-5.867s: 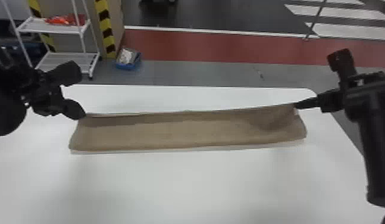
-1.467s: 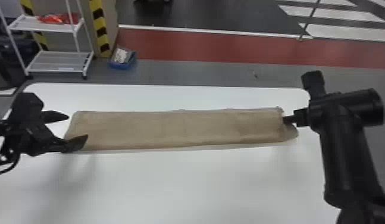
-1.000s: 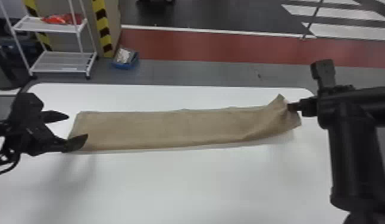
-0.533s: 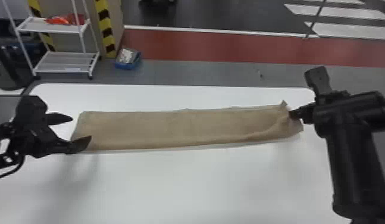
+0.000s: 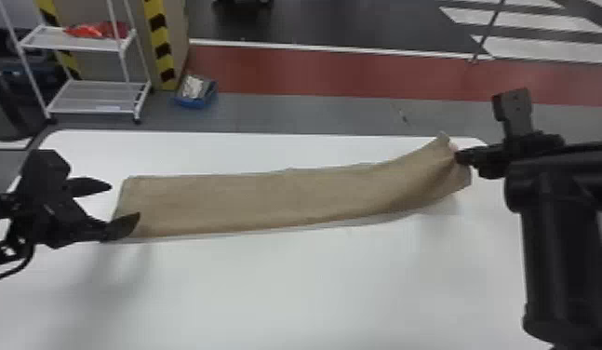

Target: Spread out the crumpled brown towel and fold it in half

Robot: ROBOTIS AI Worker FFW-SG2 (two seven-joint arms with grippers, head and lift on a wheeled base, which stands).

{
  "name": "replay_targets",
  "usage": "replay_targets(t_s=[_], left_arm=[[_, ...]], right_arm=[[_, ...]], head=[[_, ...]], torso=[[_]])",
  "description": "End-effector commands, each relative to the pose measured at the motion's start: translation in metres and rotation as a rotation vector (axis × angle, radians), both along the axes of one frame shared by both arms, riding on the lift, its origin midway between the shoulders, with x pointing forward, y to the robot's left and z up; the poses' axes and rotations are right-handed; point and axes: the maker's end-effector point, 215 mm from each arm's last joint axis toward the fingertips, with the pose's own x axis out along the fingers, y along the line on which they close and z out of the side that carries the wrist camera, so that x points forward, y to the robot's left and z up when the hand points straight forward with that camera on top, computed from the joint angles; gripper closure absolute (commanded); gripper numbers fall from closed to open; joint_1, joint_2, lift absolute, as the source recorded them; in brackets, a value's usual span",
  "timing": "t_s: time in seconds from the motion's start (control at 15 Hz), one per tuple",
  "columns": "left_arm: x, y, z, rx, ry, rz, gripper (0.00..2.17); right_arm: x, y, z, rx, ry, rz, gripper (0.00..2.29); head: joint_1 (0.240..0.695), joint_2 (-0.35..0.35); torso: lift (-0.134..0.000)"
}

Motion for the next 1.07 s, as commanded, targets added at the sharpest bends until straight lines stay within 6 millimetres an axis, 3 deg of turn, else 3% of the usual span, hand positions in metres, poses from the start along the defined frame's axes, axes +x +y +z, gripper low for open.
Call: replay_targets(t_s=[0.0, 0.13, 0.2, 0.27, 0.4, 0.6, 0.73, 1.0], left_arm=[[-0.002, 0.000, 0.000, -0.001, -0.005, -0.005, 0.19], [-0.003, -0.001, -0.001, -0.002, -0.004, -0.007, 0.19], [-0.004, -0.002, -0.001, -0.007, -0.005, -0.009, 0.19], [-0.003, -0.003, 0.001, -0.013, -0.010, -0.010, 0.19], [0.002, -0.005, 0.018, -0.034, -0.043, -0.008, 0.19], [0.007, -0.018, 0.056, -0.108, -0.104, -0.019, 0.18], [0.009, -0.040, 0.079, -0.149, -0.141, -0.036, 0.17], [0.009, -0.082, 0.076, -0.191, -0.118, -0.085, 0.17]], right_arm=[[-0.014, -0.003, -0.039, -0.055, 0.095, 0.011, 1.06], [-0.022, -0.008, -0.059, -0.103, 0.153, 0.015, 1.04], [-0.023, -0.009, -0.061, -0.095, 0.159, 0.009, 0.88], [-0.026, -0.015, -0.062, -0.088, 0.163, -0.010, 0.56], [-0.030, -0.015, -0.065, -0.062, 0.172, -0.029, 0.44], [-0.033, -0.016, -0.066, -0.061, 0.175, -0.034, 0.43], [-0.035, -0.013, -0.071, -0.059, 0.182, -0.032, 0.43], [-0.046, 0.001, -0.081, -0.028, 0.199, -0.024, 0.44]], head=[[0.695, -0.121], [0.695, -0.125], [0.695, -0.127], [0.695, -0.130], [0.695, -0.137], [0.695, -0.143], [0.695, -0.155], [0.695, -0.179]], torso=[[-0.123], [-0.123], [-0.123], [-0.123], [-0.123], [-0.123], [-0.123], [-0.123]])
